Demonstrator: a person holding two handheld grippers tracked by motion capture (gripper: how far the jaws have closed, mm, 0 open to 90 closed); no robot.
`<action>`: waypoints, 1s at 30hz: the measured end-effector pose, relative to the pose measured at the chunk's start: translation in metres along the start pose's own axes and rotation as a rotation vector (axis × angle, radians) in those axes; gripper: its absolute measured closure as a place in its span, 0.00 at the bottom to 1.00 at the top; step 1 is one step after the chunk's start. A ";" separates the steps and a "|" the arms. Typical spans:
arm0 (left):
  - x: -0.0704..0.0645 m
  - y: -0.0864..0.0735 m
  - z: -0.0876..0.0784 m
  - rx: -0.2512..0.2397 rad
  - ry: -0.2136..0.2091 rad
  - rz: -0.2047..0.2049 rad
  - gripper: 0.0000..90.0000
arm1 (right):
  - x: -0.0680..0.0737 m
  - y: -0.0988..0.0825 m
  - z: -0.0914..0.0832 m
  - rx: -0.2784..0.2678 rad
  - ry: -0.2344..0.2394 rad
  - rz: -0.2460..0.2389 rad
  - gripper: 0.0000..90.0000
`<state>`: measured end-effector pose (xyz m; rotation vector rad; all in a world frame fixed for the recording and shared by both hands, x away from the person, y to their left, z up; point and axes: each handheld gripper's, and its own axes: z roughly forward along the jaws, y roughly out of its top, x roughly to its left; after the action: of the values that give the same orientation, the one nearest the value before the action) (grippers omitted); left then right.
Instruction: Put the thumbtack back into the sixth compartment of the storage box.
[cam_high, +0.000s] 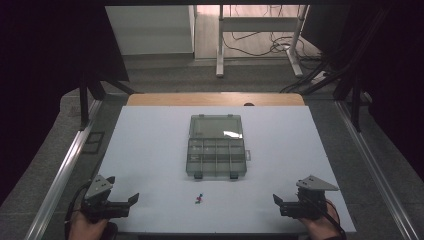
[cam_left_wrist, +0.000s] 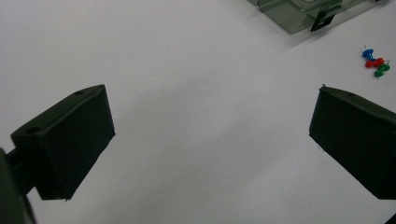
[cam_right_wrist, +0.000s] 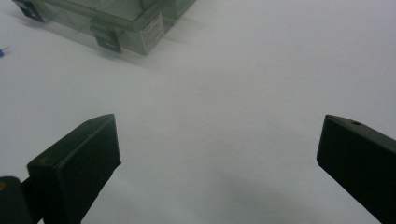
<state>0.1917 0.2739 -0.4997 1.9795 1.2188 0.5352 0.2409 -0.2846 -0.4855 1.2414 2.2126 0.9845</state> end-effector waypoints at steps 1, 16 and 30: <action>0.000 0.000 0.000 0.001 0.001 0.000 0.00 | 0.000 0.000 0.000 0.006 0.007 -0.007 0.00; 0.000 0.000 0.000 0.004 0.002 -0.004 0.00 | 0.004 0.002 0.004 0.030 0.030 -0.046 0.00; 0.000 0.000 0.001 0.009 0.001 0.001 0.00 | 0.012 0.010 0.010 0.046 0.074 -0.079 0.00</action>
<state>0.1925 0.2737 -0.5005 1.9874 1.2229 0.5325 0.2468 -0.2675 -0.4844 1.1453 2.3344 0.9685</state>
